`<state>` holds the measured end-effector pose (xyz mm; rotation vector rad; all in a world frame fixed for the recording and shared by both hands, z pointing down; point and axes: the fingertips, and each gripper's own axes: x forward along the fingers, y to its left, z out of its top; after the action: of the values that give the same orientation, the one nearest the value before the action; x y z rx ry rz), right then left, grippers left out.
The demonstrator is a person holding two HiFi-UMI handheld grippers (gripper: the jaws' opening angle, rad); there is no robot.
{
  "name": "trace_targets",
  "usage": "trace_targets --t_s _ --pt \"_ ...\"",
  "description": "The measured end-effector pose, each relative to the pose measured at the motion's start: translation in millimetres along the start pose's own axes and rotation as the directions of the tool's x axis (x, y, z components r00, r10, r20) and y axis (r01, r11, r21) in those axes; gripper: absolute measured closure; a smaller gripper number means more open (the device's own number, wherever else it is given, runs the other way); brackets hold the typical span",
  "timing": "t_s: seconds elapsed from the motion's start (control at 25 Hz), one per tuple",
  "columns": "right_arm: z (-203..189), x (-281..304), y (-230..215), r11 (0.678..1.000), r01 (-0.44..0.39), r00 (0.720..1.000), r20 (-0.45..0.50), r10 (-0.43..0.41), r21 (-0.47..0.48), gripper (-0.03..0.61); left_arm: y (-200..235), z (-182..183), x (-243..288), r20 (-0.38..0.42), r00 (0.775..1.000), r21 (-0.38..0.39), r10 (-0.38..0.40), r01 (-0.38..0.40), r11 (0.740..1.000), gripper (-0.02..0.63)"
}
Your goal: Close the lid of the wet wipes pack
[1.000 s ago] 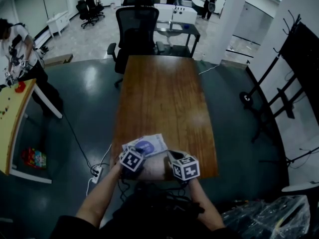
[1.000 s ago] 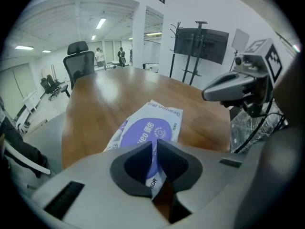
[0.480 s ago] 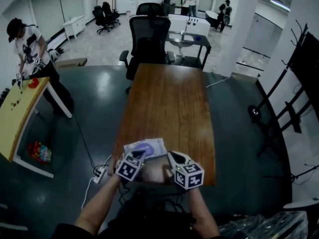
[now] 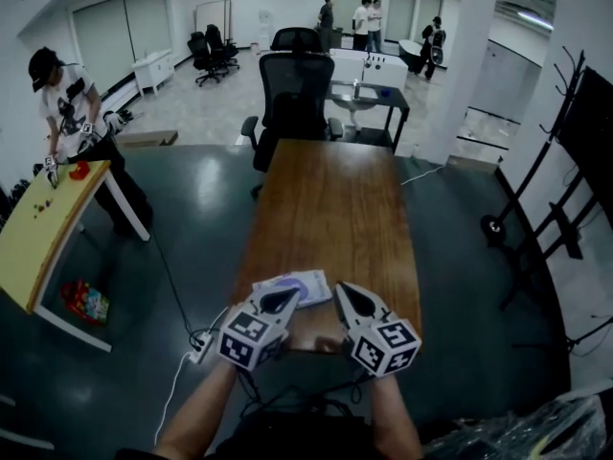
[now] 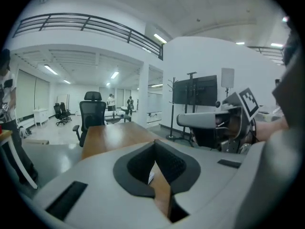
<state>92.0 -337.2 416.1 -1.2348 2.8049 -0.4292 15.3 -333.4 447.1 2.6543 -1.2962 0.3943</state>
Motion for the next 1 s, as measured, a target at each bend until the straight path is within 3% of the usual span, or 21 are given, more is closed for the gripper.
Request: trace_targets --t_s 0.24,1.0 --pt "3.7 -13.2 55.5 0.998 0.026 0.999 0.034 -0.024 -0.059 0.571 -2.3 3.1 -54.5 0.08 0.997 -0.036 0.003 0.0 0.999 0.607" --pt "-9.3 -77.1 195.0 0.983 0.071 0.995 0.087 -0.057 -0.167 0.571 -48.1 0.0 -190.5 0.18 0.983 0.042 -0.041 0.033 0.999 0.606"
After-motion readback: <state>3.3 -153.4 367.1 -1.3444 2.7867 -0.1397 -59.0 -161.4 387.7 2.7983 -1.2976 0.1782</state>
